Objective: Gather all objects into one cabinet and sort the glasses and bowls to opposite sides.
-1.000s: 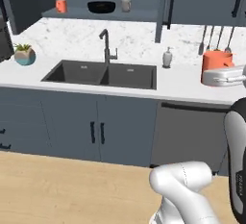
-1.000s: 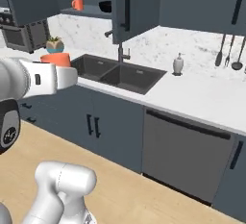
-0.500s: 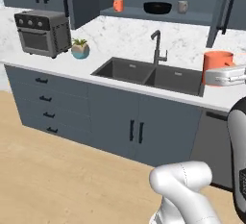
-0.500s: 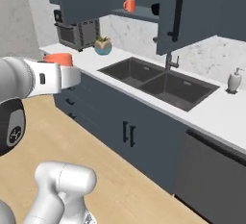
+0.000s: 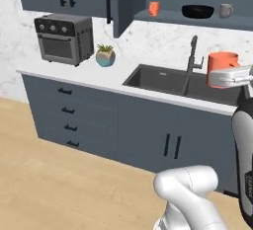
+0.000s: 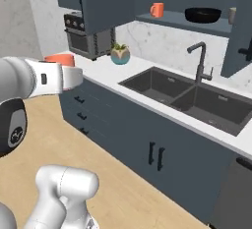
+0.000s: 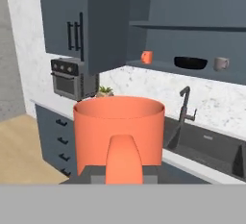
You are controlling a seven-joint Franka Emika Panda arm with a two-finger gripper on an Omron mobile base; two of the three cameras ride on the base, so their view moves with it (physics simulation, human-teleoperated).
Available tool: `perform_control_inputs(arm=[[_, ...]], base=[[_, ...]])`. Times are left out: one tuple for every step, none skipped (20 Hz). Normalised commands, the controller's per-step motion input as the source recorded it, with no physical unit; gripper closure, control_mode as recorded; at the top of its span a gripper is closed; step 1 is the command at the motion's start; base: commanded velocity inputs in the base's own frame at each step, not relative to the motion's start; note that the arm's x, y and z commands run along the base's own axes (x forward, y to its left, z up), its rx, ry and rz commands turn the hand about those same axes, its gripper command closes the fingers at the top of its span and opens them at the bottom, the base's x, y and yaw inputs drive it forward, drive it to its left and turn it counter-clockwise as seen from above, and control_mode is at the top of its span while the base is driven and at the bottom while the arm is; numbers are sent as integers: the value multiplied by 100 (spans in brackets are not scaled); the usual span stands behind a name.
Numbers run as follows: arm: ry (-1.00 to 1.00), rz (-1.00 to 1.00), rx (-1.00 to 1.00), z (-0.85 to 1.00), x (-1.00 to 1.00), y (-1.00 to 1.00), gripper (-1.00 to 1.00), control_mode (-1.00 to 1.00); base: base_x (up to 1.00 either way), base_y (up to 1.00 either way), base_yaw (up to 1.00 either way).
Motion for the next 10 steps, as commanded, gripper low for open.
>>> perform_control_inputs(arm=[[0, 0, 0, 0, 0, 0, 100, 100], [0, 0, 0, 0, 0, 0, 100, 100], [0, 0, 0, 0, 0, 0, 100, 100], [0, 0, 0, 0, 0, 0, 100, 100], [0, 0, 0, 0, 0, 0, 100, 100], [0, 0, 0, 0, 0, 0, 100, 100], [0, 0, 0, 0, 0, 0, 100, 100], [0, 0, 0, 0, 0, 0, 100, 100], [0, 0, 0, 0, 0, 0, 100, 100], [0, 0, 0, 0, 0, 0, 100, 100]], base=[[71, 11, -37], [69, 0, -39], [69, 0, -45], [66, 0, -49], [64, -1, -52], [61, -3, -55], [60, -3, -55], [56, -3, -57], [56, 0, -57], [56, 0, -57]])
